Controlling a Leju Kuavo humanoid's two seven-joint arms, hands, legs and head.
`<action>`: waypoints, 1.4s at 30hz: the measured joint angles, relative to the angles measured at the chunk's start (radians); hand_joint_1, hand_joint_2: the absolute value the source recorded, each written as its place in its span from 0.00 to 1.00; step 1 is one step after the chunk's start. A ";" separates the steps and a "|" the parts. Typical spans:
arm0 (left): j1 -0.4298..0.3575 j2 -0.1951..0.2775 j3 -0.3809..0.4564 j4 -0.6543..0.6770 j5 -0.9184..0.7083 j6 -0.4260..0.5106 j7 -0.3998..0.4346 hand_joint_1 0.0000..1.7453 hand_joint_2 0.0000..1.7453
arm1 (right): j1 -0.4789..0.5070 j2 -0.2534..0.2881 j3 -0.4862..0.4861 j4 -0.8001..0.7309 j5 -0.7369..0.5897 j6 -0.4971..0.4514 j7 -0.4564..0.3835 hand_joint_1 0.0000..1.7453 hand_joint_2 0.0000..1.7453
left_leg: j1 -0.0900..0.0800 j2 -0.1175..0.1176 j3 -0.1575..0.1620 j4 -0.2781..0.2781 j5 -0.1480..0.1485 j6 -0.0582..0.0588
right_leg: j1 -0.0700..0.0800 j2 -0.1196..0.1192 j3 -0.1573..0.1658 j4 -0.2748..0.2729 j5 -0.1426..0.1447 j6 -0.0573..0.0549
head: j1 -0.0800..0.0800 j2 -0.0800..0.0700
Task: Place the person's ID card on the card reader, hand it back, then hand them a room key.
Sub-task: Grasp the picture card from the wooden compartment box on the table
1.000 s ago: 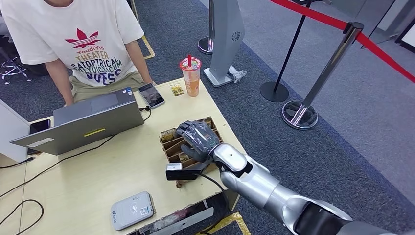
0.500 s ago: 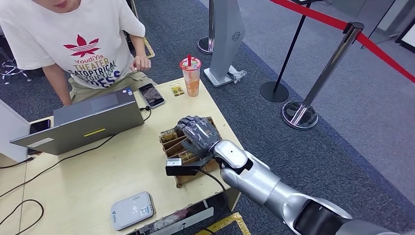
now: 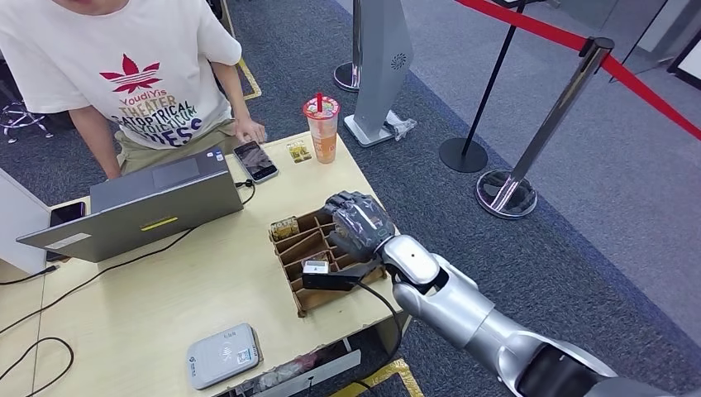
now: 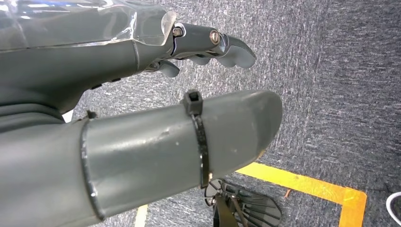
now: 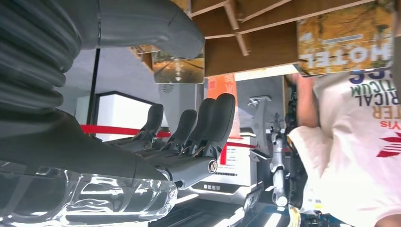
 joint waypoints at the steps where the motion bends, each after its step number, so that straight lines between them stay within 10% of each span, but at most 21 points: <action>1: 0.000 0.000 0.000 0.000 0.000 0.001 0.000 0.00 0.00 | 0.002 -0.003 -0.004 -0.002 0.000 0.001 0.000 0.50 1.00 | 0.000 0.000 0.000 0.000 0.000 0.000 | 0.000 0.000 0.000 0.000 0.000 0.000 | 0.000 0.000; 42: 0.000 0.001 0.000 0.000 -0.021 -0.006 0.000 0.00 0.00 | 0.061 -0.037 -0.093 -0.011 -0.016 0.039 0.003 0.49 1.00 | 0.000 0.000 0.000 0.000 0.000 0.000 | 0.000 0.000 0.000 0.000 0.000 0.000 | 0.000 0.000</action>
